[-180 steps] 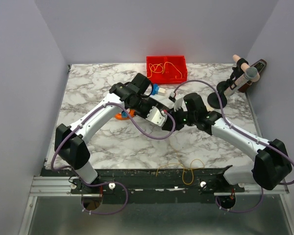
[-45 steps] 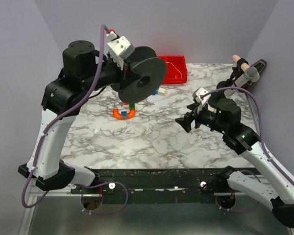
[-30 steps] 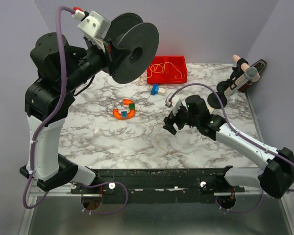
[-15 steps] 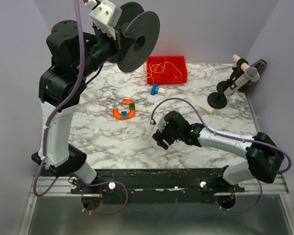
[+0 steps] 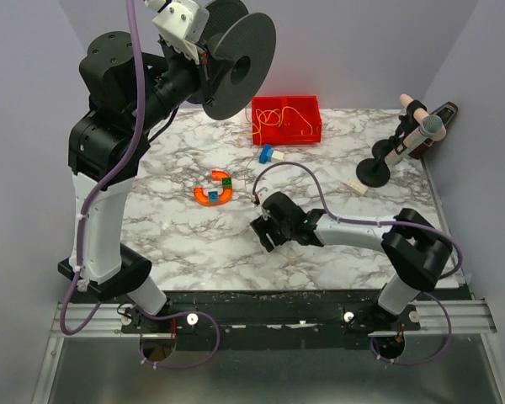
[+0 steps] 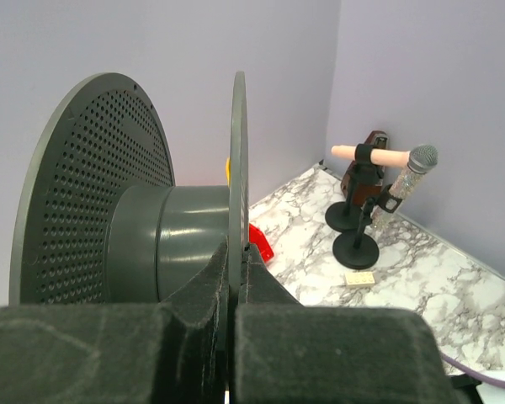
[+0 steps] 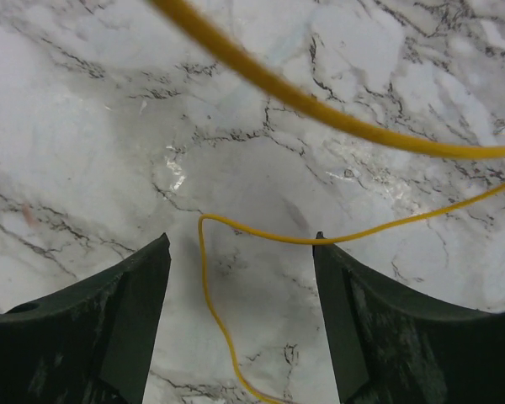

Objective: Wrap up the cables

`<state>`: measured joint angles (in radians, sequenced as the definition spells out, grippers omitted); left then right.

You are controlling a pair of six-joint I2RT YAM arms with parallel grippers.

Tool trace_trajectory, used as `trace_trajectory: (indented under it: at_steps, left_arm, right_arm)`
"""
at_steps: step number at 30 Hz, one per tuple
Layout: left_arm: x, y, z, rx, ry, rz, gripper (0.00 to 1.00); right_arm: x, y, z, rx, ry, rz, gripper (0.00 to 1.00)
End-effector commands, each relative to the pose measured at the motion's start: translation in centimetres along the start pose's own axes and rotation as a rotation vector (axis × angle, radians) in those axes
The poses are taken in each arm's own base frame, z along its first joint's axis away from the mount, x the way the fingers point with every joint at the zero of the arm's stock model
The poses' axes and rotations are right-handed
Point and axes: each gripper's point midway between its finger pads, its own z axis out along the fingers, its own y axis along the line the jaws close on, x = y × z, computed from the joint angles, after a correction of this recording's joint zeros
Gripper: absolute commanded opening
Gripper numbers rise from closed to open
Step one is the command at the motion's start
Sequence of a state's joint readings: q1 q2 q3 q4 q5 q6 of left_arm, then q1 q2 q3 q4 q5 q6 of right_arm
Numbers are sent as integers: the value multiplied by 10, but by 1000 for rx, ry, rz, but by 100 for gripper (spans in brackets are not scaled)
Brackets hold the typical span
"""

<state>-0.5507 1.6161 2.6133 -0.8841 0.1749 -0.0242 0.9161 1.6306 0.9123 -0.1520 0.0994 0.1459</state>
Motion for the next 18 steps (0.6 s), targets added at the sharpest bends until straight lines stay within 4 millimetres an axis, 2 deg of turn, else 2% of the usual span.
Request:
trace_trajectory:
  at_steps: [1, 4, 6, 7, 9, 12, 15, 18]
  left_arm:
    - [-35, -4, -10, 18, -118, 15, 0]
    - [-38, -4, -13, 12, -126, 20, 0]
    - [-36, -1, -14, -2, -121, 19, 0]
    - [-36, -1, -14, -3, -121, 14, 0]
    - [-35, 0, -14, -9, -117, 6, 0]
    - [-30, 10, -11, -63, -105, -40, 0]
    - [-22, 31, -3, -144, -97, -108, 0]
    - [-13, 51, 10, -201, -101, -176, 0]
  right_arm:
    - [-7, 1, 18, 21, -17, 35, 76]
    - [-7, 6, 21, -1, -32, 35, 76]
    - [0, 1, 28, 21, -17, 33, 70]
    - [4, 1, 33, 25, -2, 29, 63]
    - [14, 5, 40, -2, 32, 15, 31]
    - [11, 18, 38, -75, 15, -9, 1]
    - [0, 25, 26, -108, -4, -96, 1]
    - [-24, 46, 1, -181, -44, -253, 1]
